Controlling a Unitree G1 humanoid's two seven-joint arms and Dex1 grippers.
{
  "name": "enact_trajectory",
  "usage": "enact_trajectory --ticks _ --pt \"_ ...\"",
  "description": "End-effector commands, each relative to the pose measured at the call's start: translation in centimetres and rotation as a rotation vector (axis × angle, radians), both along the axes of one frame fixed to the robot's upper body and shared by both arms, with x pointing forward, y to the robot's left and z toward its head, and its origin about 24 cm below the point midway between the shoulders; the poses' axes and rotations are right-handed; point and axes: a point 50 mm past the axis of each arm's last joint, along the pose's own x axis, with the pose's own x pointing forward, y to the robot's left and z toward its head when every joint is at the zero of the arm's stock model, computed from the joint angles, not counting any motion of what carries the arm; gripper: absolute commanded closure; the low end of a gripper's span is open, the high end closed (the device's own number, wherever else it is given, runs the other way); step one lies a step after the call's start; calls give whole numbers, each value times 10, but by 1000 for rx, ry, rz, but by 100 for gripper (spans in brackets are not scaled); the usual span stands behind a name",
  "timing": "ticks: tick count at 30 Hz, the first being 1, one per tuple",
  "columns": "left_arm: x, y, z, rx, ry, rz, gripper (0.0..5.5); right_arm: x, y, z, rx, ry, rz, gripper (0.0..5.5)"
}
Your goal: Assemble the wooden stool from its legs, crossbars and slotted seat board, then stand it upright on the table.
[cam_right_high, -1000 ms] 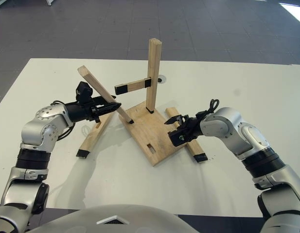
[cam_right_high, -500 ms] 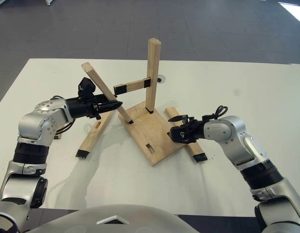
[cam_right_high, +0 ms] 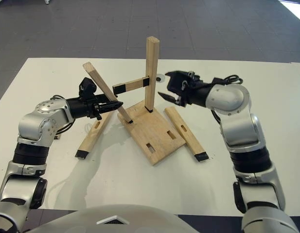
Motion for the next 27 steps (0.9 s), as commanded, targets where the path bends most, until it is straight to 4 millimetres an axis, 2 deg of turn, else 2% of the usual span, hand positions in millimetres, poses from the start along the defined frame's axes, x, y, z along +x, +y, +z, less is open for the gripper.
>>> enact_trajectory --ticks 1,3,7,11,16,22,27 --pt "-10 11 -36 75 185 81 346 22 38 9 87 -22 25 344" --pt "-8 9 -35 79 178 75 346 31 56 8 104 -21 44 377" --pt "-4 6 -32 90 174 51 346 40 79 -1 87 13 89 468" --pt "-5 4 -32 96 174 45 346 37 95 -15 85 130 175 540" --pt "-8 1 -31 89 174 36 346 36 98 -36 36 286 188 540" --pt "-4 1 -26 92 155 50 346 30 89 -61 19 463 159 540" --pt "2 -2 -13 123 103 43 346 28 77 -80 33 558 100 540"
